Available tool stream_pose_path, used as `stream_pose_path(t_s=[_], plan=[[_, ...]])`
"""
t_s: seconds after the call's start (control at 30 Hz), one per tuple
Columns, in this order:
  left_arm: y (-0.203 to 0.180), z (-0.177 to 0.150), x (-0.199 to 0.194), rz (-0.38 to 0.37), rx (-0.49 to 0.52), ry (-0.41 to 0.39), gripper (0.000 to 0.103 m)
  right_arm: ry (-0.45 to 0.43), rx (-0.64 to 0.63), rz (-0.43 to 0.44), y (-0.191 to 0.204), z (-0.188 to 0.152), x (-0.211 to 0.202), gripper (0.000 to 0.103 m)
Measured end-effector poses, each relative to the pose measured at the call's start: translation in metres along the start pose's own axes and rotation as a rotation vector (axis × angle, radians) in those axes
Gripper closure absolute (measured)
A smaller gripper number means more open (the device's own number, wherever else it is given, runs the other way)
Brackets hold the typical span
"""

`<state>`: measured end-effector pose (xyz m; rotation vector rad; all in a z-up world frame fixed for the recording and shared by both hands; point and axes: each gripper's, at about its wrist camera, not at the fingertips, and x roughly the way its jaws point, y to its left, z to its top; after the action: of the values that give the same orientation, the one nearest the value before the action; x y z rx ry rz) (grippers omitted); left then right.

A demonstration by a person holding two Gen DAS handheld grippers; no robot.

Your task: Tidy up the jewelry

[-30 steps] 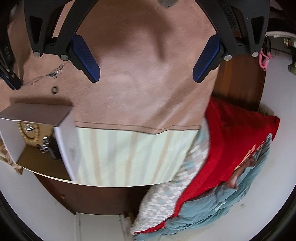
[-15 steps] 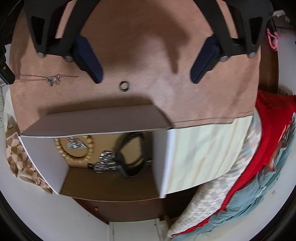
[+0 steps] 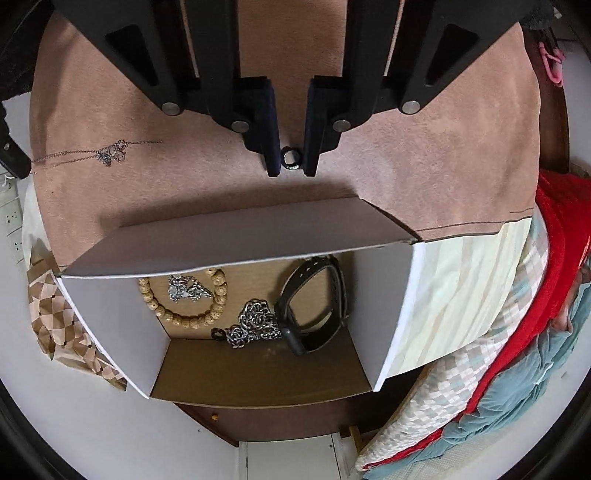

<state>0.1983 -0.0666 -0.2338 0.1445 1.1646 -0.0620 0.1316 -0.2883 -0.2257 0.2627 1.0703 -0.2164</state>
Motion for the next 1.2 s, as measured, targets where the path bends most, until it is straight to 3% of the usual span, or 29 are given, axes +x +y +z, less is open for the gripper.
stream_pose_path(t_s=[0.43,0.8,0.97,1.2], plan=[[0.021,0.01,-0.076,-0.055,-0.017,-0.113,0.093,-0.117,-0.07,0.158,0.037,0.033,-0.08,0.093],[0.041,0.05,-0.141,-0.065,-0.039,-0.242,0.093,-0.251,-0.138,0.269,0.078,0.084,-0.147,0.093],[0.052,0.072,-0.144,-0.068,-0.057,-0.253,0.093,-0.273,-0.173,0.301,0.101,0.113,-0.148,0.093],[0.064,0.105,-0.106,-0.117,-0.076,-0.157,0.093,-0.184,-0.213,0.298,0.128,0.141,-0.102,0.093]])
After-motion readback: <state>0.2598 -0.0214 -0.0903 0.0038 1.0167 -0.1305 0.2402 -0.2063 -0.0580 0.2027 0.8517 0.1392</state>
